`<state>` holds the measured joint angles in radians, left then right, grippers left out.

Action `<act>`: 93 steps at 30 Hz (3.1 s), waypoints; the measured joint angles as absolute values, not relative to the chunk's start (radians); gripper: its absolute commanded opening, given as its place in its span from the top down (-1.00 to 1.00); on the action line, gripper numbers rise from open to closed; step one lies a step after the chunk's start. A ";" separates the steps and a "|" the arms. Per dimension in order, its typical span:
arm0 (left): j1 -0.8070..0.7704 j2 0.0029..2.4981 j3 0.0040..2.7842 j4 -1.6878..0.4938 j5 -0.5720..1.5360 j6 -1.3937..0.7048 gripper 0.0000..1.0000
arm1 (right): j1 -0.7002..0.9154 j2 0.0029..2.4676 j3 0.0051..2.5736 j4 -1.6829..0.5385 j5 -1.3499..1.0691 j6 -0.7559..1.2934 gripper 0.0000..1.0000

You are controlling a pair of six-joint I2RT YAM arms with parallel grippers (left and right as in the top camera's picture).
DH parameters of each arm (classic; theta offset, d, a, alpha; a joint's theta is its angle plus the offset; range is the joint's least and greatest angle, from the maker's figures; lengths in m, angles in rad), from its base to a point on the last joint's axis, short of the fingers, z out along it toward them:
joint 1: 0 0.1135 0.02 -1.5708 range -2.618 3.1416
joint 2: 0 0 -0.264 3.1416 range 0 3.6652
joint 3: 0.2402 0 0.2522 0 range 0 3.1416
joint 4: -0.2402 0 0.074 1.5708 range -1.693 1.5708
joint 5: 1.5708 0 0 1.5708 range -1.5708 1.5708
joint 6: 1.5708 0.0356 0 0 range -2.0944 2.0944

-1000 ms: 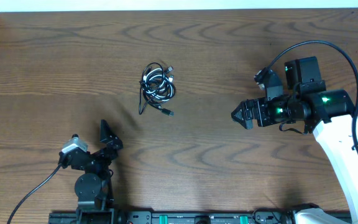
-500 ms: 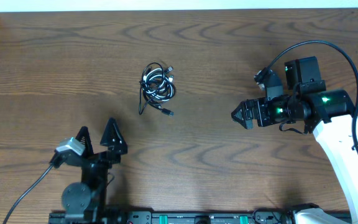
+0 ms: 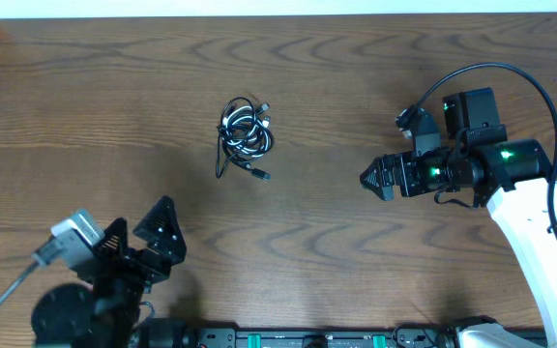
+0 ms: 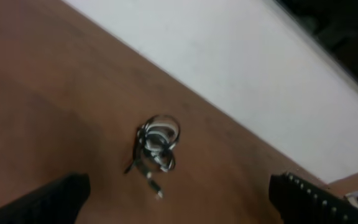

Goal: Untangle cables
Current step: 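Lift the left arm and move its gripper toward the cable bundle, then lower the left gripper onto the cable bundle's left side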

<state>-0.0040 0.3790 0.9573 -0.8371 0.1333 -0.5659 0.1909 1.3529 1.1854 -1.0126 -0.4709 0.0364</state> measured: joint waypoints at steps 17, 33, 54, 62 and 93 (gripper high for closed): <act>-0.004 0.955 1.224 -1.237 0.138 -0.437 -0.96 | 0.191 1.353 1.185 -1.013 -0.471 0.036 -0.98; -0.004 1.355 1.219 -1.294 0.138 -0.414 0.85 | 0.191 1.353 1.185 -1.013 -0.471 0.036 -0.99; -0.004 1.487 1.201 -1.240 0.146 -0.400 -0.09 | 0.191 1.353 1.185 -1.013 -0.471 0.036 -0.99; -0.004 1.487 1.200 -1.193 0.152 -0.411 -0.74 | 0.191 1.353 1.185 -1.013 -0.471 0.036 -0.99; -0.172 1.679 1.089 -0.666 0.082 -0.527 -0.06 | 0.191 1.353 1.185 -1.013 -0.471 0.036 -0.98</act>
<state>-0.1722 1.6787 1.0885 -0.6659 0.0818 -0.5274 0.1909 1.3529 1.1854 -1.0126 -0.4709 0.0364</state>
